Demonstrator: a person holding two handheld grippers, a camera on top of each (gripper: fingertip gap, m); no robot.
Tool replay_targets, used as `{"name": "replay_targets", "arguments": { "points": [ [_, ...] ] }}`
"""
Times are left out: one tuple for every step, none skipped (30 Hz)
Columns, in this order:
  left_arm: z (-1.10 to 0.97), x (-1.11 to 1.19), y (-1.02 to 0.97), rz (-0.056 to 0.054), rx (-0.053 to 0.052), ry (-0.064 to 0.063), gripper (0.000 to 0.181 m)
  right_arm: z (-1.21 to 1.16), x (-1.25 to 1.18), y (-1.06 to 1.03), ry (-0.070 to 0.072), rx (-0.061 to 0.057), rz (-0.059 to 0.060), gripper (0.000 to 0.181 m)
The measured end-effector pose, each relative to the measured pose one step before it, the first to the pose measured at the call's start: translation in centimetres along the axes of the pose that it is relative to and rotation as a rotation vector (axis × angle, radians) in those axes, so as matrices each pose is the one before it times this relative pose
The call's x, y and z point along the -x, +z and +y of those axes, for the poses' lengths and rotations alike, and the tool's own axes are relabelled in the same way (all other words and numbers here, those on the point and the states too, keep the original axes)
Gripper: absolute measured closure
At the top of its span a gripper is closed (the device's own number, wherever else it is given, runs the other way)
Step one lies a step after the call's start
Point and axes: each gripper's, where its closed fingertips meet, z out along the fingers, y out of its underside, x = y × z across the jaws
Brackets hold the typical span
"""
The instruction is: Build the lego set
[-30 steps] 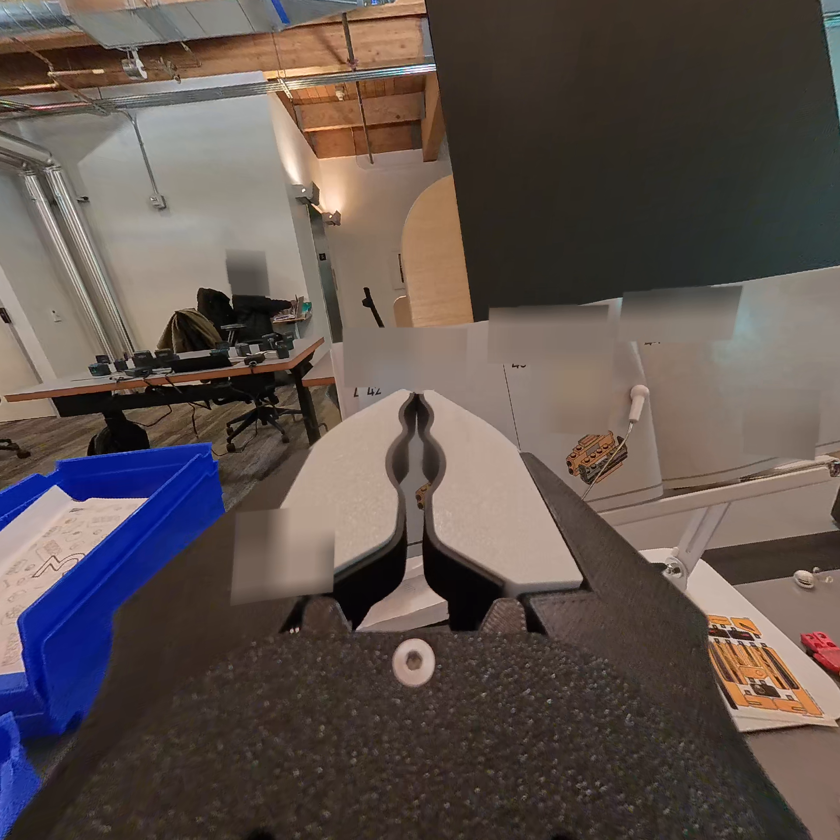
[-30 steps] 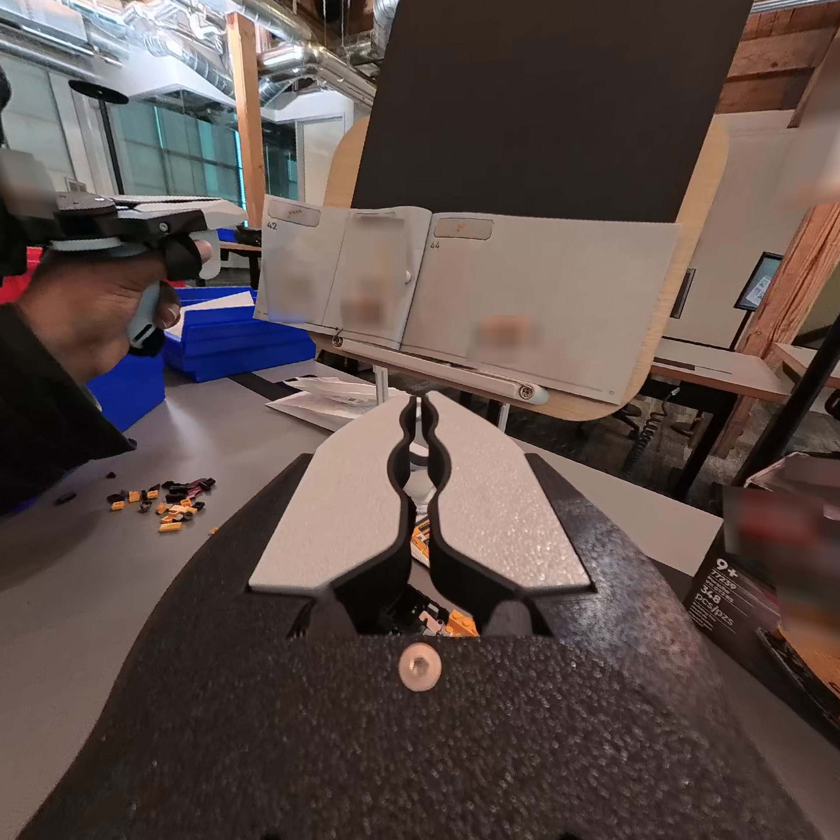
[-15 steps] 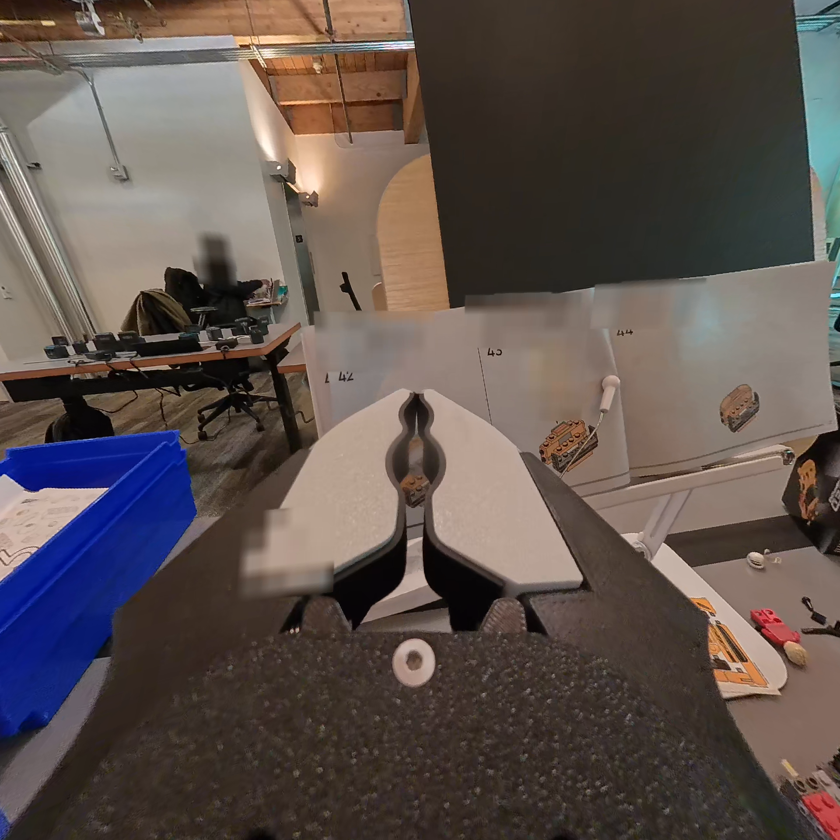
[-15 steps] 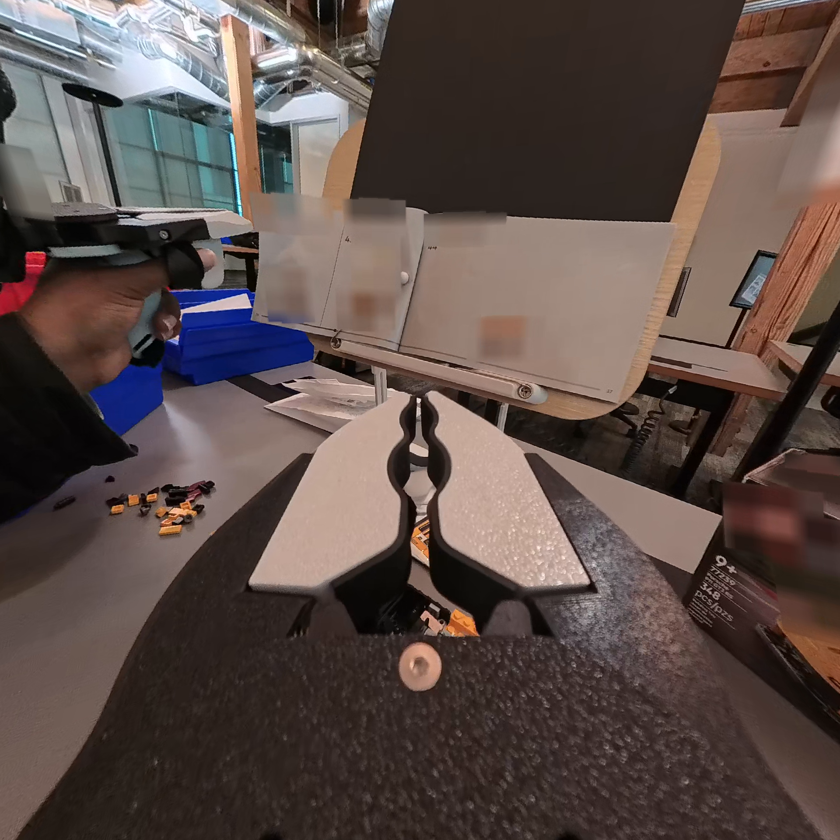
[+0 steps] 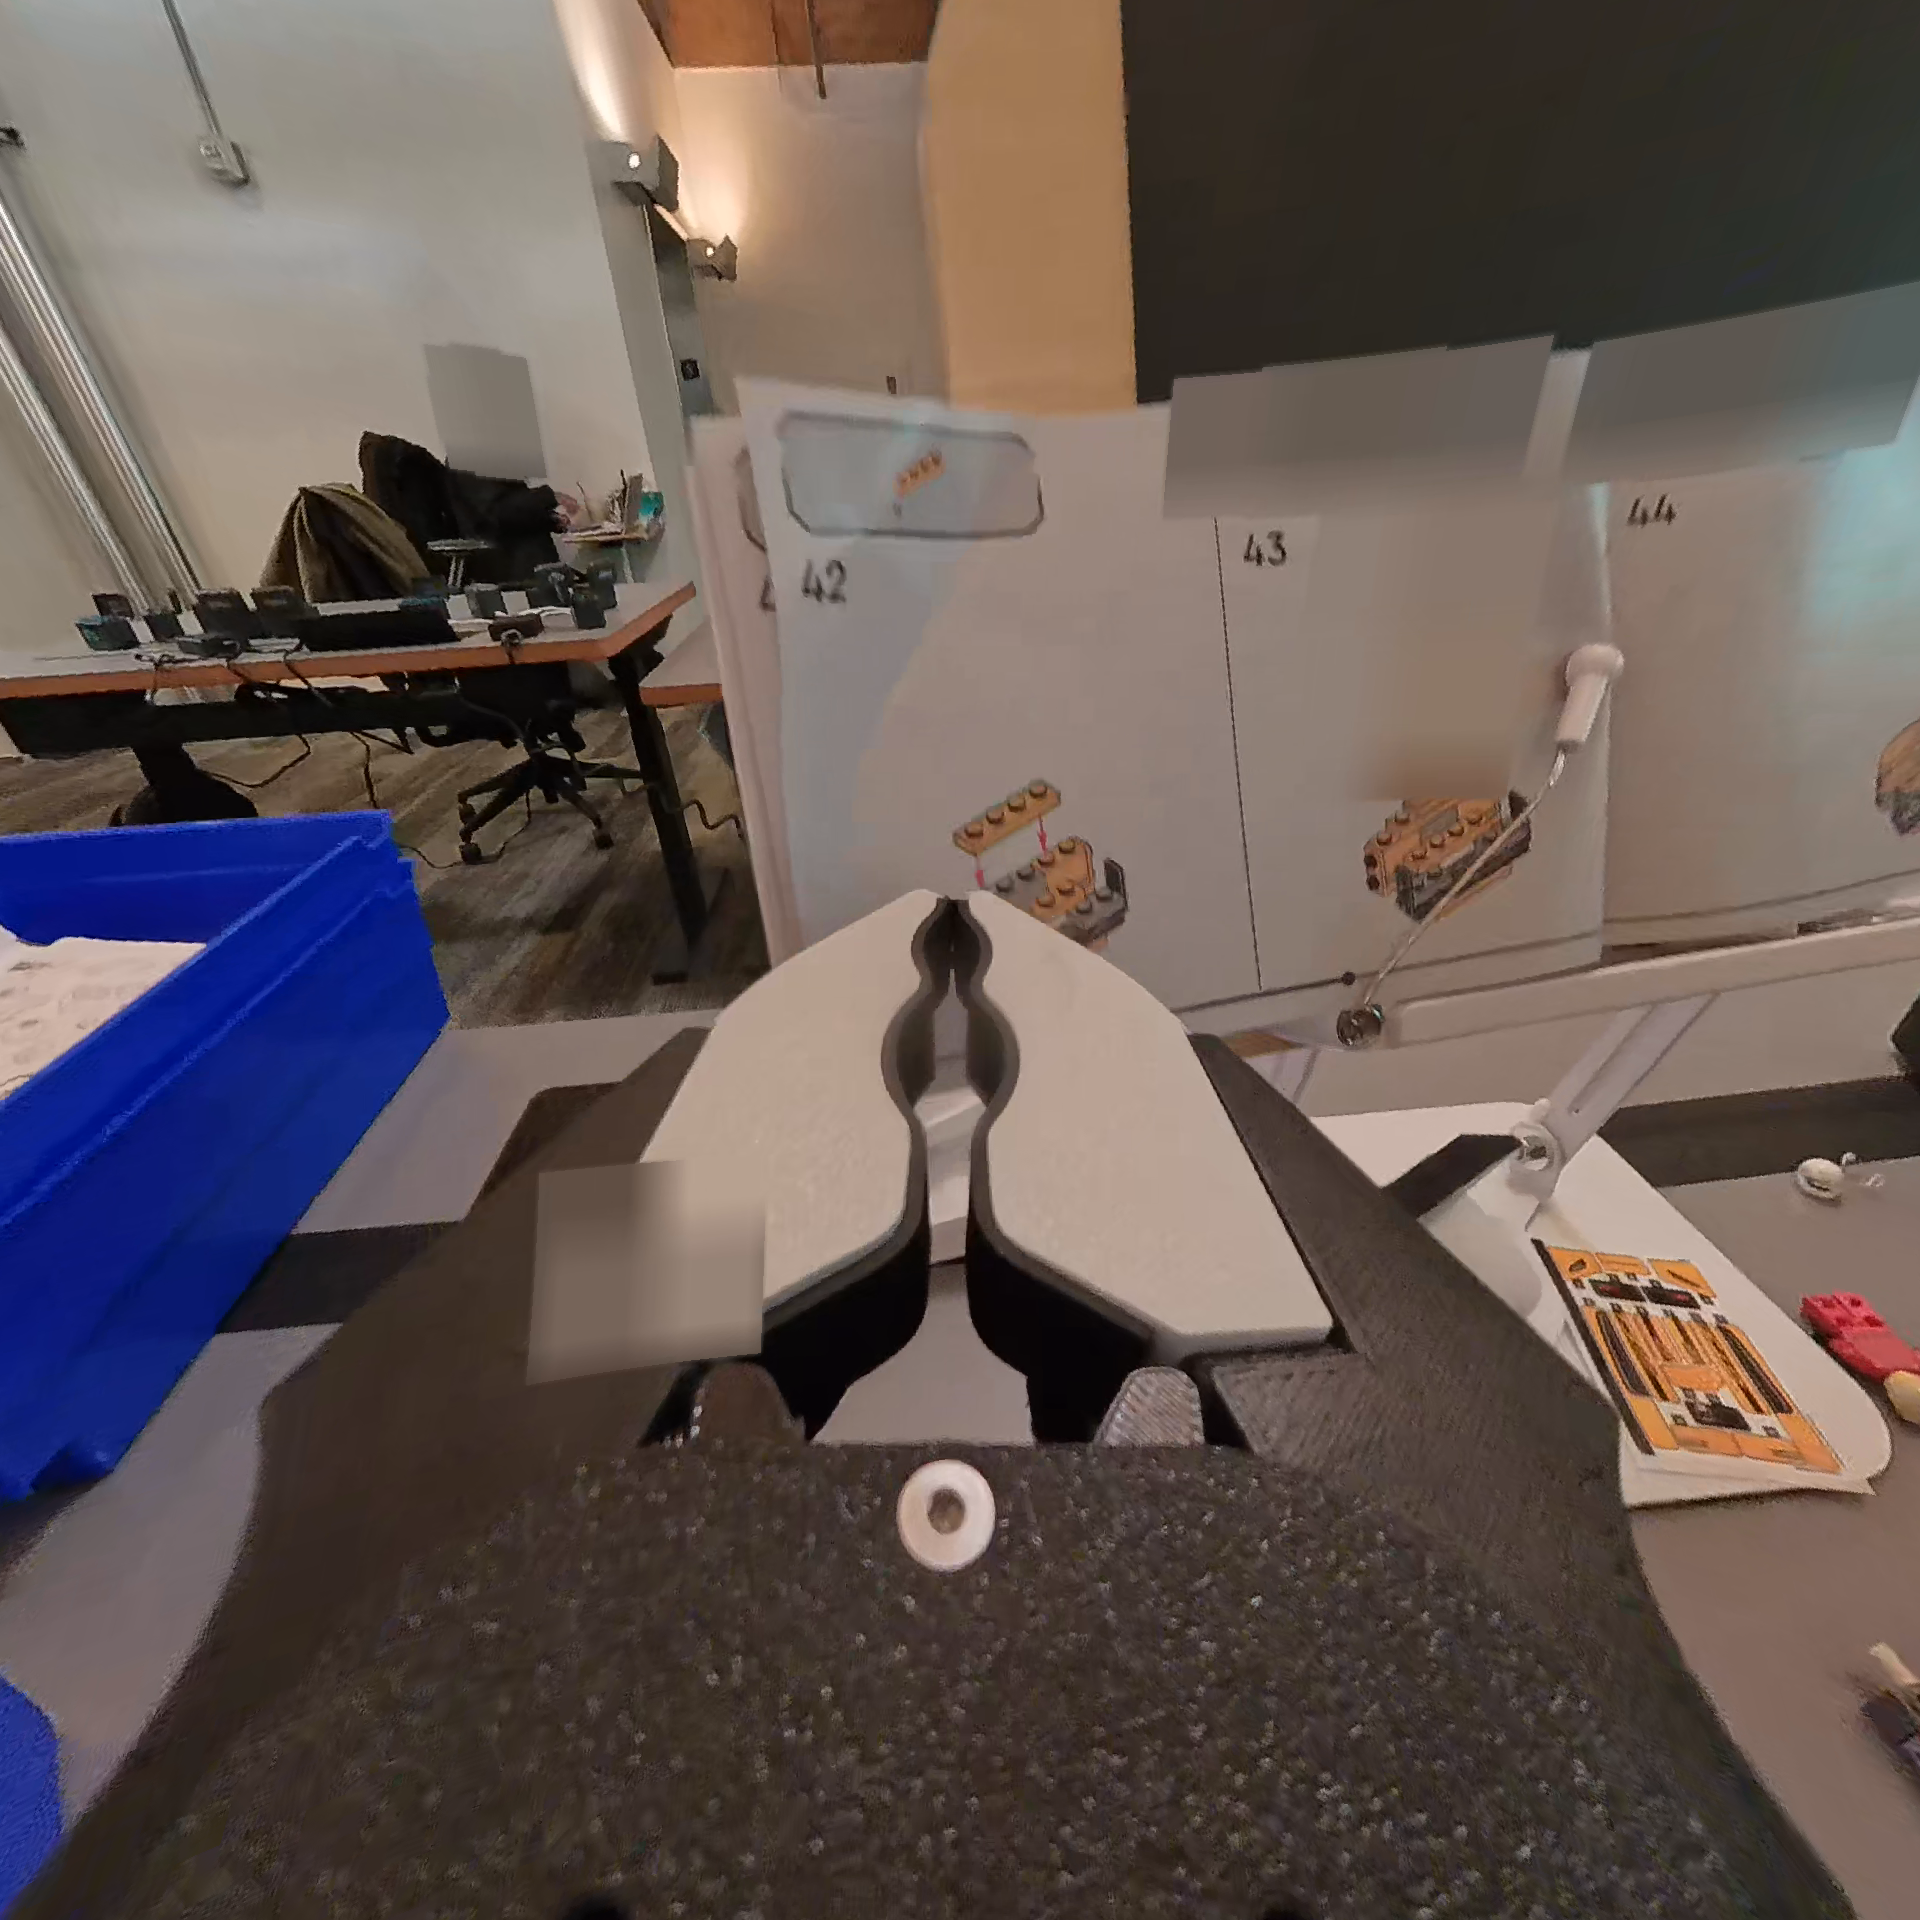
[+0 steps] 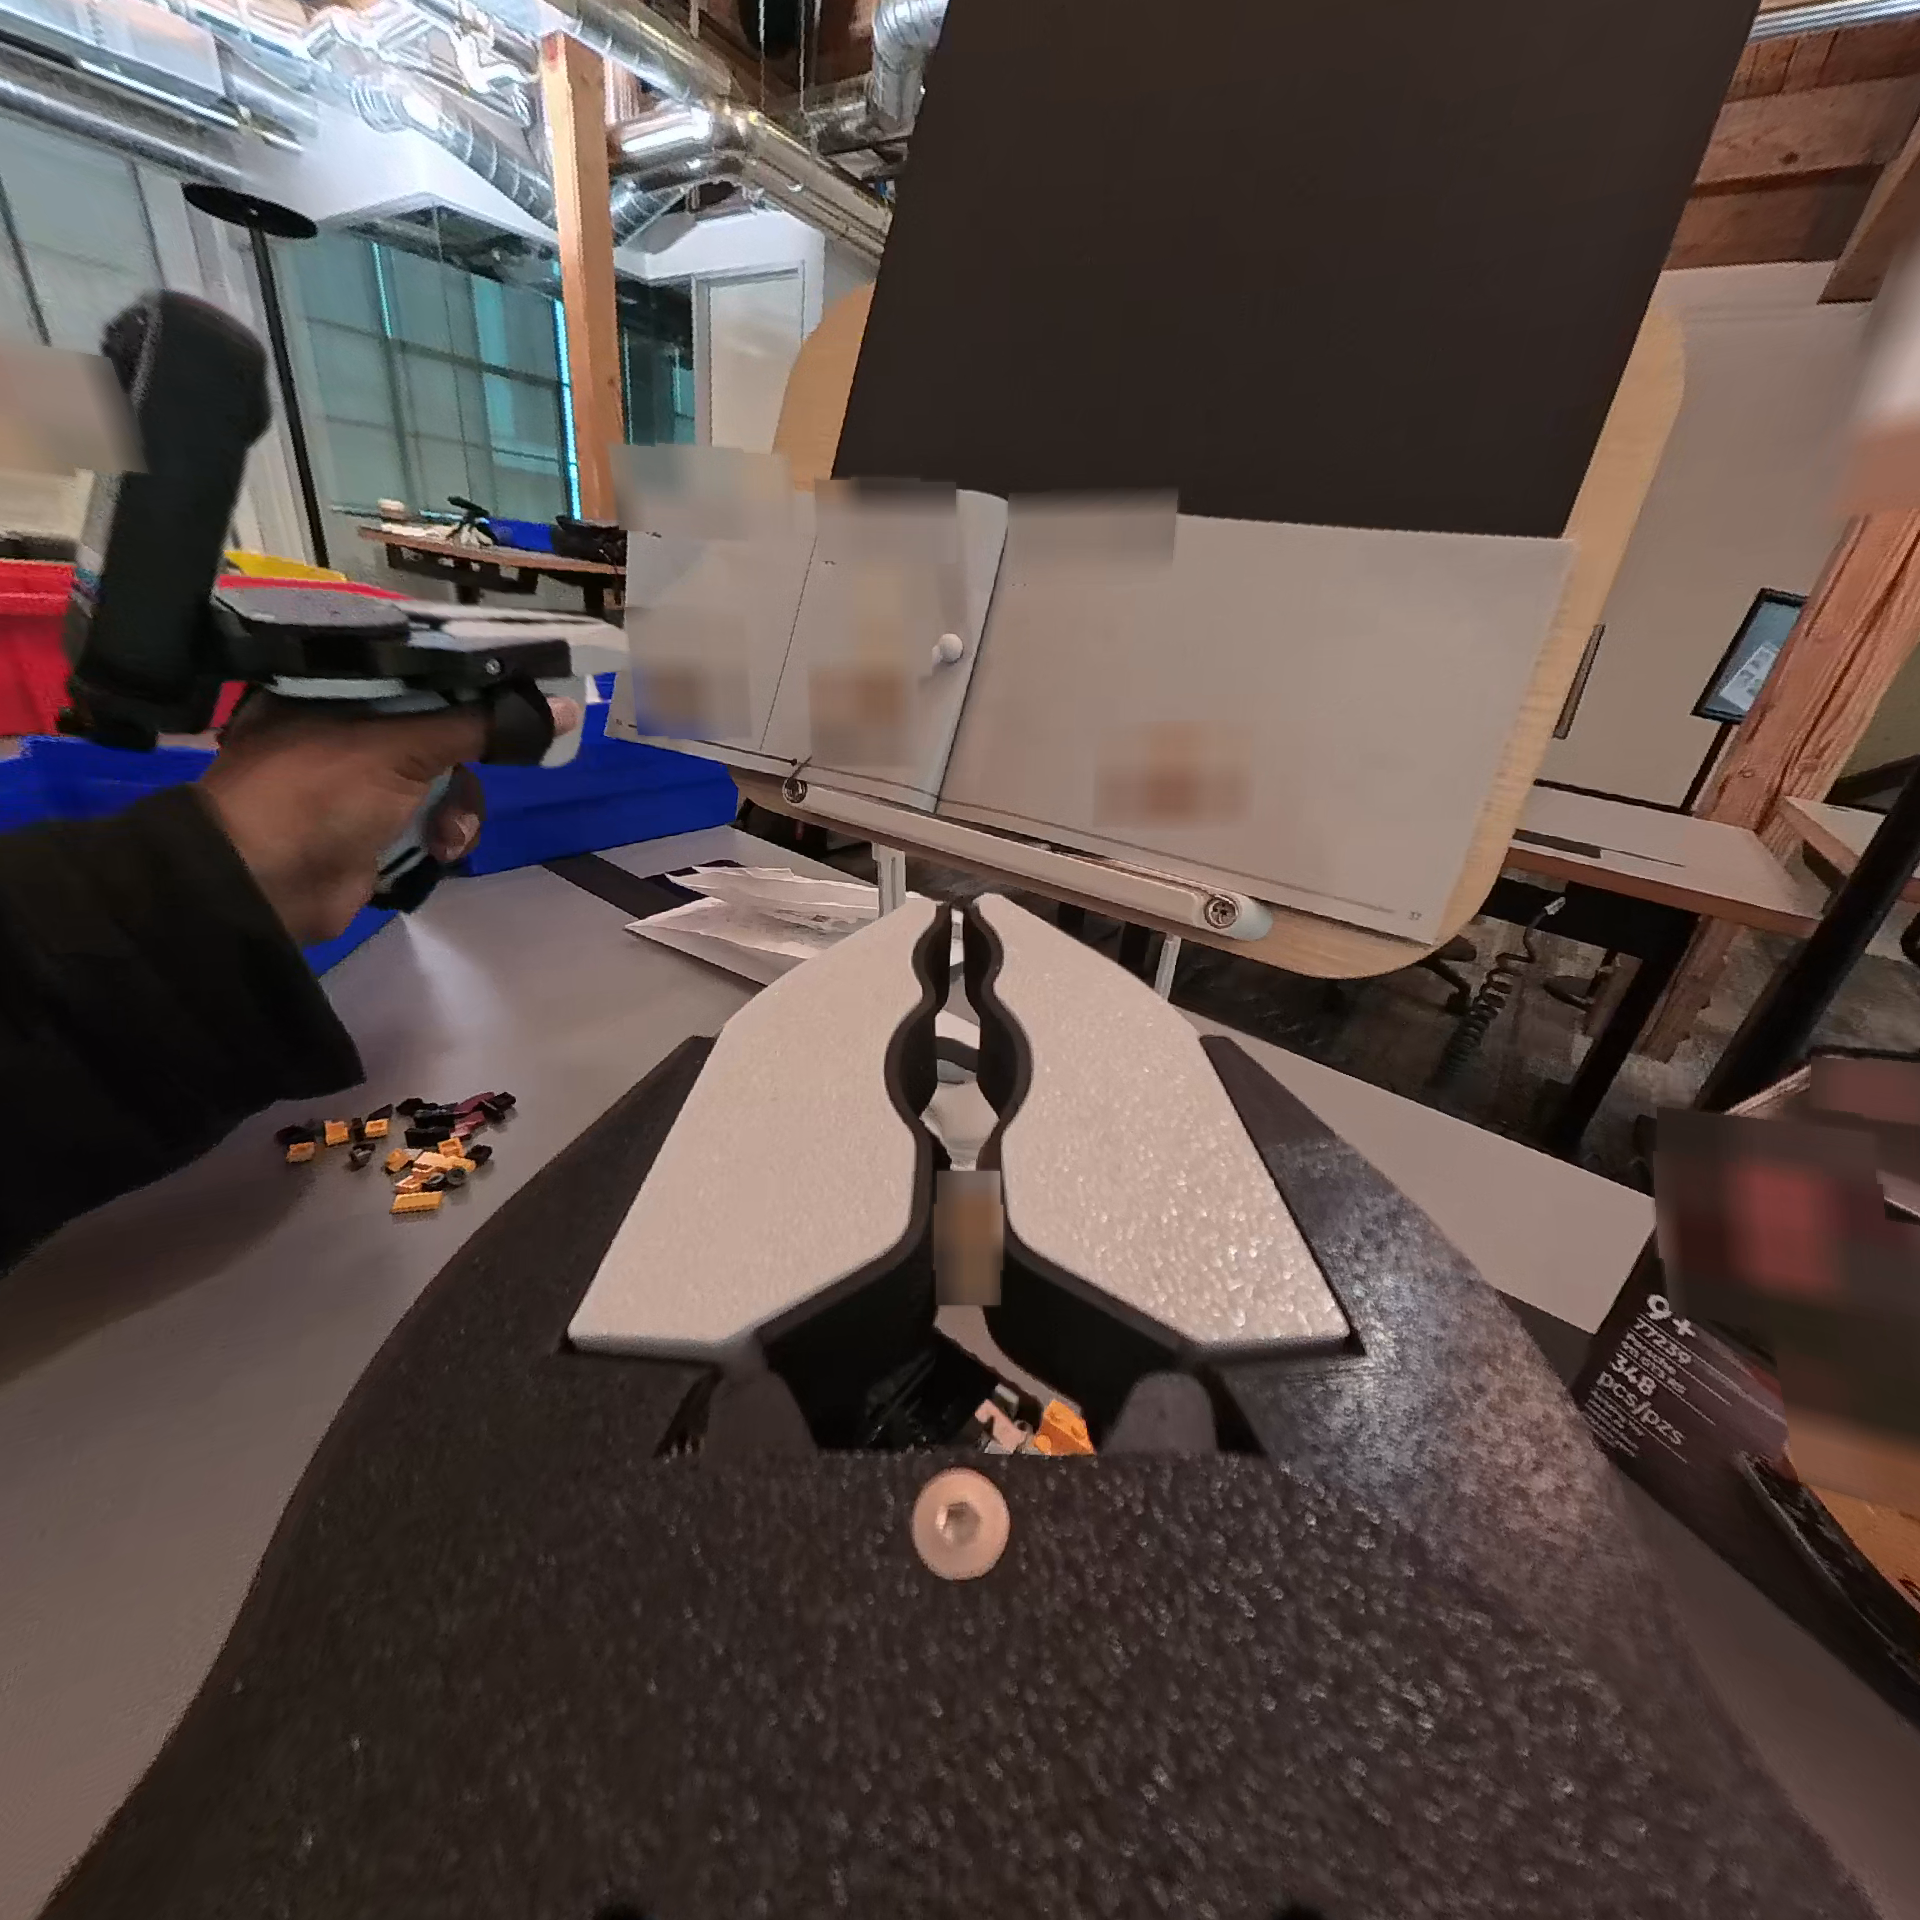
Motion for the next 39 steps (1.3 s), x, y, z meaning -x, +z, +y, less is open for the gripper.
{"name": "replay_targets", "arguments": {
  "points": [
    [0.296, -0.377, -0.070, 0.0072, 0.0062, 0.0038, 0.181, -0.022, -0.066, -0.052, 0.0062, 0.0051, -0.0018, 0.180],
    [0.098, -0.521, -0.181, 0.0137, 0.0046, 0.0086, 0.181, 0.001, -0.155, -0.065, 0.0048, 0.0059, 0.0018, 0.180],
    [-0.129, -0.680, -0.298, 0.0252, 0.0037, 0.0076, 0.181, 0.095, -0.229, -0.057, 0.0015, 0.0089, 0.0046, 0.180],
    [-0.512, -0.727, -0.475, 0.0329, -0.0042, 0.0064, 0.181, 0.176, -0.283, -0.087, 0.0010, 0.0119, 0.0060, 0.179],
    [-0.932, -0.602, -0.690, 0.0320, -0.0149, 0.0110, 0.181, 0.261, -0.261, -0.131, 0.0029, 0.0124, 0.0042, 0.179],
    [-1.260, -0.433, -0.843, 0.0319, -0.0158, 0.0150, 0.181, 0.333, -0.233, -0.222, 0.0008, 0.0125, 0.0020, 0.179],
    [-1.307, -0.242, -0.911, 0.0344, 0.0012, 0.0082, 0.181, 0.396, -0.284, -0.338, -0.0037, 0.0134, 0.0048, 0.179],
    [-1.216, -0.152, -1.011, 0.0434, 0.0191, 0.0020, 0.181, 0.475, -0.340, -0.453, -0.0081, 0.0136, 0.0066, 0.179],
    [-1.185, 0.137, -1.216, 0.0341, 0.0183, 0.0018, 0.181, 0.540, -0.393, -0.564, -0.0086, 0.0143, 0.0067, 0.179],
    [-1.205, 0.521, -1.471, 0.0145, 0.0013, 0.0099, 0.181, 0.602, -0.472, -0.644, -0.0048, 0.0147, 0.0076, 0.179],
    [-0.937, 0.869, -1.532, -0.0011, 0.0037, 0.0211, 0.181, 0.620, -0.494, -0.672, -0.0013, 0.0148, 0.0064, 0.179],
    [-0.343, 1.269, -1.460, -0.0151, 0.0284, 0.0347, 0.181, 0.606, -0.546, -0.667, 0.0020, 0.0155, 0.0067, 0.179],
    [0.267, 1.663, -1.327, -0.0288, 0.0513, 0.0424, 0.181, 0.517, -0.602, -0.645, 0.0050, 0.0131, 0.0100, 0.179],
    [0.595, 1.947, -1.187, -0.0360, 0.0518, 0.0395, 0.181, 0.341, -0.608, -0.613, 0.0062, 0.0054, 0.0117, 0.179],
    [0.957, 2.012, -1.016, -0.0314, 0.0561, 0.0292, 0.181, 0.191, -0.570, -0.566, 0.0065, -0.0003, 0.0115, 0.179],
    [1.410, 1.874, -0.843, -0.0192, 0.0733, 0.0194, 0.181, 0.083, -0.528, -0.484, 0.0066, -0.0016, 0.0117, 0.179],
    [1.675, 1.729, -0.665, -0.0113, 0.0794, 0.0195, 0.181, -0.007, -0.441, -0.396, 0.0074, -0.0031, 0.0099, 0.179],
    [1.879, 1.688, -0.492, -0.0121, 0.0804, 0.0154, 0.178, -0.064, -0.315, -0.327, 0.0077, -0.0050, 0.0056, 0.179],
    [2.138, 1.407, -0.267, -0.0015, 0.0908, 0.0034, 0.173, -0.088, -0.215, -0.232, 0.0066, -0.0052, 0.0033, 0.179],
    [2.272, 0.949, -0.029, 0.0153, 0.0948, -0.0003, 0.171, -0.064, -0.113, -0.135, 0.0046, -0.0041, 0.0021, 0.179],
    [2.098, 0.662, 0.282, 0.0164, 0.0786, 0.0012, 0.172, -0.018, 0.013, -0.028, 0.0028, -0.0015, -0.0011, 0.179],
    [1.874, 0.573, 0.588, 0.0087, 0.0627, -0.0013, 0.173, 0.050, 0.132, 0.059, 0.0004, 0.0011, -0.0049, 0.179],
    [1.911, 0.362, 0.876, 0.0155, 0.0701, -0.0016, 0.173, 0.148, 0.230, 0.116, -0.0024, 0.0052, -0.0080, 0.179],
    [2.067, 0.216, 1.125, 0.0205, 0.0875, -0.0028, 0.171, 0.238, 0.250, 0.136, -0.0050, 0.0086, -0.0075, 0.179],
    [1.913, 0.315, 1.307, 0.0119, 0.0887, -0.0048, 0.168, 0.253, 0.237, 0.137, -0.0067, 0.0094, -0.0057, 0.179],
    [1.499, 0.396, 1.374, 0.0044, 0.0712, 0.0005, 0.167, 0.219, 0.208, 0.115, -0.0067, 0.0083, -0.0058, 0.179],
    [1.132, 0.337, 1.345, 0.0096, 0.0566, -0.0028, 0.166, 0.172, 0.172, 0.065, -0.0060, 0.0061, -0.0047, 0.179],
    [0.835, 0.123, 1.270, 0.0267, 0.0456, -0.0138, 0.166, 0.100, 0.103, 0.036, -0.0051, 0.0041, -0.0024, 0.179],
    [0.560, -0.110, 1.126, 0.0414, 0.0346, -0.0158, 0.166, 0.054, 0.030, 0.006, -0.0036, 0.0023, -0.0005, 0.179],
    [0.533, -0.262, 0.984, 0.0470, 0.0363, -0.0050, 0.166, 0.021, -0.010, -0.019, -0.0012, 0.0000, -0.0005, 0.179],
    [0.688, -0.271, 0.886, 0.0410, 0.0488, 0.0047, 0.165, 0.049, -0.038, -0.048, 0.0017, -0.0007, -0.0002, 0.179],
    [0.836, -0.375, 0.820, 0.0399, 0.0629, 0.0150, 0.162, 0.088, -0.080, -0.033, 0.0044, 0.0004, 0.0005, 0.179],
    [0.843, -0.526, 0.751, 0.0398, 0.0648, 0.0286, 0.161, 0.155, -0.086, -0.030, 0.0051, 0.0025, 0.0008, 0.179],
    [0.595, -0.461, 0.647, 0.0235, 0.0498, 0.0388, 0.161, 0.186, -0.082, -0.013, 0.0051, 0.0035, 0.0003, 0.180],
    [0.390, -0.309, 0.534, 0.0065, 0.0403, 0.0371, 0.160, 0.193, -0.069, 0.021, 0.0046, 0.0035, 0.0000, 0.180],
    [0.312, -0.277, 0.427, 0.0013, 0.0396, 0.0311, 0.160, 0.201, -0.041, 0.055, 0.0042, 0.0045, -0.0009, 0.180],
    [0.184, -0.247, 0.347, -0.0030, 0.0319, 0.0285, 0.159, 0.188, 0.011, 0.079, 0.0044, 0.0054, -0.0030, 0.180],
    [0.059, -0.200, 0.287, -0.0051, 0.0254, 0.0245, 0.158, 0.179, 0.071, 0.099, 0.0040, 0.0058, -0.0055, 0.180],
    [0.020, -0.229, 0.268, -0.0018, 0.0219, 0.0213, 0.159, 0.162, 0.114, 0.077, 0.0015, 0.0048, -0.0056, 0.180]
  ]
}}
